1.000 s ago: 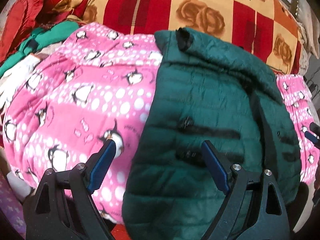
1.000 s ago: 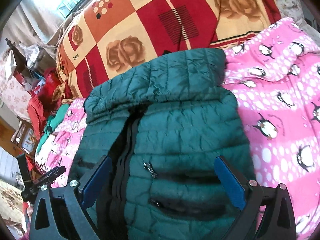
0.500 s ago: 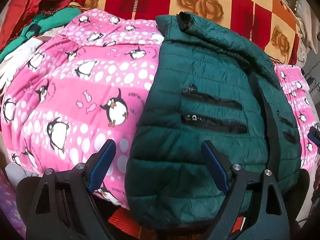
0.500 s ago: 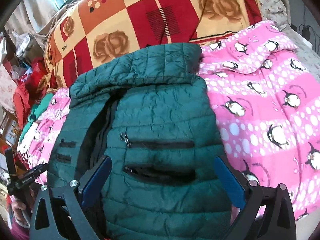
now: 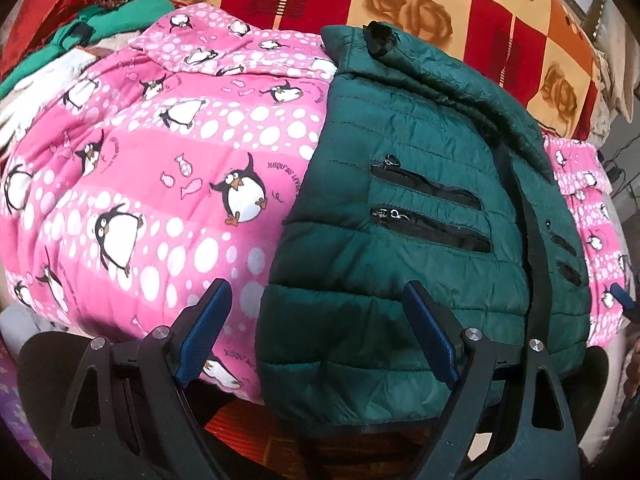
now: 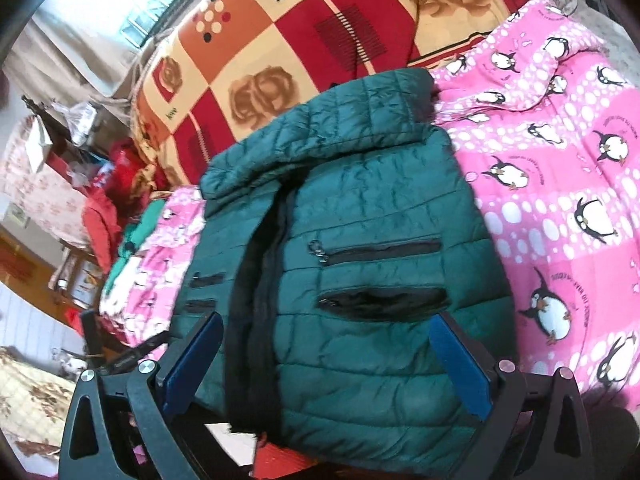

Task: Fold large clothes

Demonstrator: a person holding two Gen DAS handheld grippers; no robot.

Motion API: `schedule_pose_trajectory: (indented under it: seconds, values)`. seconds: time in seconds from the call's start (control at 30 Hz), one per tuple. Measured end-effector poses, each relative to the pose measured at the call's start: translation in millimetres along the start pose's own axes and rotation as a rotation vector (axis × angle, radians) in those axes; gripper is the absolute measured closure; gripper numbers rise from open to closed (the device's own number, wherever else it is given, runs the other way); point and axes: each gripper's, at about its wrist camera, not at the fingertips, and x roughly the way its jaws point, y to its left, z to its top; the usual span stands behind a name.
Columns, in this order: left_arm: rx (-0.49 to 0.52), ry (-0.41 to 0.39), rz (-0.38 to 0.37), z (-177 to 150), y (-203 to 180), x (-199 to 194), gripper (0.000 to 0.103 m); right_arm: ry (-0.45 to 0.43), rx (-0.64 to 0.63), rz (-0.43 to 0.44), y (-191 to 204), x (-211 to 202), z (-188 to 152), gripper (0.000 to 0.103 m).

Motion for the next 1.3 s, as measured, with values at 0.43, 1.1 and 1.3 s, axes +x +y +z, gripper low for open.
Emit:
schedule_pose_trajectory:
  seconds: [0.43,1.1,1.3]
  values:
    - [-0.104,0.070,-0.123,-11.2,19.2,11.3,0.016,0.045,0.005,0.049,2.2,-13.1,-14.3,0.000]
    - [-0.185,0.161,-0.162,-22.6,28.3,34.8,0.014,0.228,0.035,-0.245,-73.1,25.4,-32.4,0.000]
    - [-0.195,0.182,-0.178,-22.1,28.5,38.2,0.013,0.277,0.025,-0.230,-72.7,38.3,-39.9,0.000]
